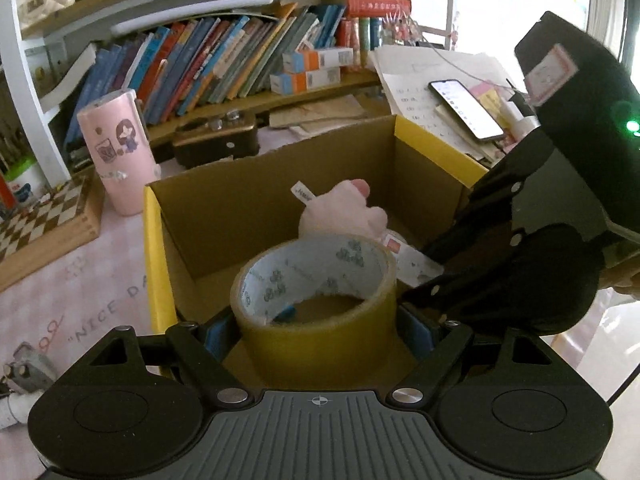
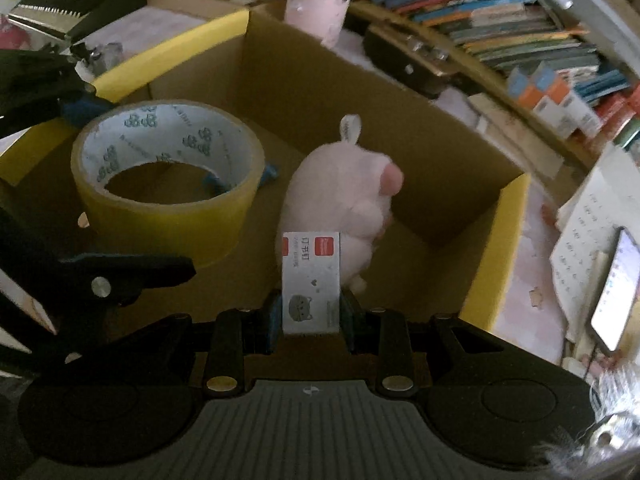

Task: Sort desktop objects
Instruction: 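Lower into the yellow box, open left tool while right tool releases the white box, then withdraw both open tools up out of the yellow box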

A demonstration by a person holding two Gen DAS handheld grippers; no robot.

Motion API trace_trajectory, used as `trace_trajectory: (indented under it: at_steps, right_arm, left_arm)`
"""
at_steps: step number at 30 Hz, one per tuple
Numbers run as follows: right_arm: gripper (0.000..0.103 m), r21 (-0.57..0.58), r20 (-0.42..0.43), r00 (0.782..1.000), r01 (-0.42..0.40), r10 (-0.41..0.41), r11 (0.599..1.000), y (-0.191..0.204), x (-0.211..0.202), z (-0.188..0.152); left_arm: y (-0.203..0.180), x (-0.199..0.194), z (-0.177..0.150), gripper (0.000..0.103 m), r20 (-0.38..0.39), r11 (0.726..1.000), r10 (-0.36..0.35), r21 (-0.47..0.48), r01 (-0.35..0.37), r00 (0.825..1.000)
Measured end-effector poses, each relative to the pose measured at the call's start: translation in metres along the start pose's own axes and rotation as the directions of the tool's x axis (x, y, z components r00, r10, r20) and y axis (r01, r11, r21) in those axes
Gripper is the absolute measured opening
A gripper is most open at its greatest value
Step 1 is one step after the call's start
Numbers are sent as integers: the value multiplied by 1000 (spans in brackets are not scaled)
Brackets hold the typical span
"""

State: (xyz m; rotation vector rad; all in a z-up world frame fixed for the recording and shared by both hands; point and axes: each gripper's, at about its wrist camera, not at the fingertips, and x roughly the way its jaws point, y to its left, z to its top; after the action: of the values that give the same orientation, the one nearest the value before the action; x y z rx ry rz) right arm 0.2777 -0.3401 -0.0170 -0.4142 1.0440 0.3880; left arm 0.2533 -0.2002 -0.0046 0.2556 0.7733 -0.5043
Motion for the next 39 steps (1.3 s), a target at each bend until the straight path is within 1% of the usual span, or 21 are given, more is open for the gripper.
trace_trajectory:
  at_steps: [4,9,14,20,25,27,28,31,33,35,39]
  right_arm:
    - [28,19,-13,999,-33,33,999,-2,6,1]
    - [37,48,28,999,-47,46,998,-2,0,0]
    - [44,105,101,994,-54,44,993,-3,-18,-4]
    - [49,189,218,976,-69,27,980,-3,-51,-16]
    - [51,281,302,953,-62,-27,958,-2,-80,-31]
    - [54,315,340,938,-41,-72,948,2,-92,-38]
    - [56,328,359,928,-29,-96,944,5,-99,-42]
    - [60,370,402,899,12,-172,929,13,-114,-52]
    - [60,392,417,882,44,-220,919,20,-122,-59]
    - [60,417,425,869,61,-254,907,26,-128,-66]
    - [60,470,414,861,76,-295,880,40,-133,-78]
  left_arm:
    - [-3,-3,0,85,29,999,35,31,-36,999]
    - [-3,-18,1,88,92,998,56,26,-59,994]
    - [0,-42,2,90,177,998,68,-21,-65,982]
    - [2,-69,0,92,257,994,95,-84,-75,962]
    - [5,-86,-9,93,289,988,109,-136,-72,951]
    - [7,-94,-13,93,299,984,124,-157,-80,946]
    - [8,-98,-16,94,304,982,133,-171,-83,943]
    - [14,-111,-25,95,320,972,153,-218,-85,935]
    - [16,-117,-31,96,328,968,164,-235,-87,930]
    - [19,-123,-37,96,333,966,173,-241,-93,927]
    - [24,-133,-51,96,341,968,176,-229,-100,923]
